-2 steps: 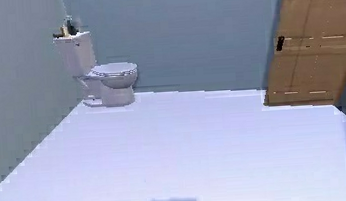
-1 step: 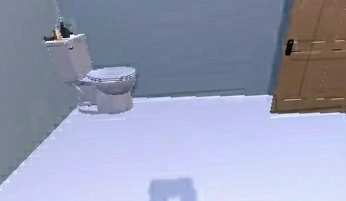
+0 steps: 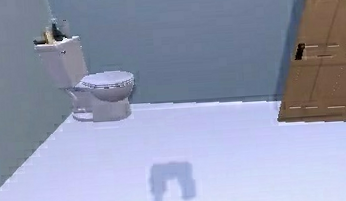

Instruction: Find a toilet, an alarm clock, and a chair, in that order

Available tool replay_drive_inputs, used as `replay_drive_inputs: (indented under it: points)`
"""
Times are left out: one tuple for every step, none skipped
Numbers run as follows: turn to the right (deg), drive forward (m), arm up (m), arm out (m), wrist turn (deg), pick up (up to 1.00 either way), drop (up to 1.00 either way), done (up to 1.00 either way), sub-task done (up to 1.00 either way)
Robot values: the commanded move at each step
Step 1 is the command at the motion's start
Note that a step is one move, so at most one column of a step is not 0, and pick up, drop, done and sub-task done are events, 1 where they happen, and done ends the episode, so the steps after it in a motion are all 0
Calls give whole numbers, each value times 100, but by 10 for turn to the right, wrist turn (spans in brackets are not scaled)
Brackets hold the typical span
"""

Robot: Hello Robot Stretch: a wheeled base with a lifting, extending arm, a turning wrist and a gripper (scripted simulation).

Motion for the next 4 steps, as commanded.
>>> replay_drive_inputs:
  points:
    - [60, 0, 0, 0, 0, 0, 0, 0, 0]
    - [0, 100, 0, 0, 0, 0, 0, 0, 0]
    - [0, 100, 0, 0, 0, 0, 0, 0, 0]
    - [360, 0, 0, 0, 0, 0, 0, 0, 0]
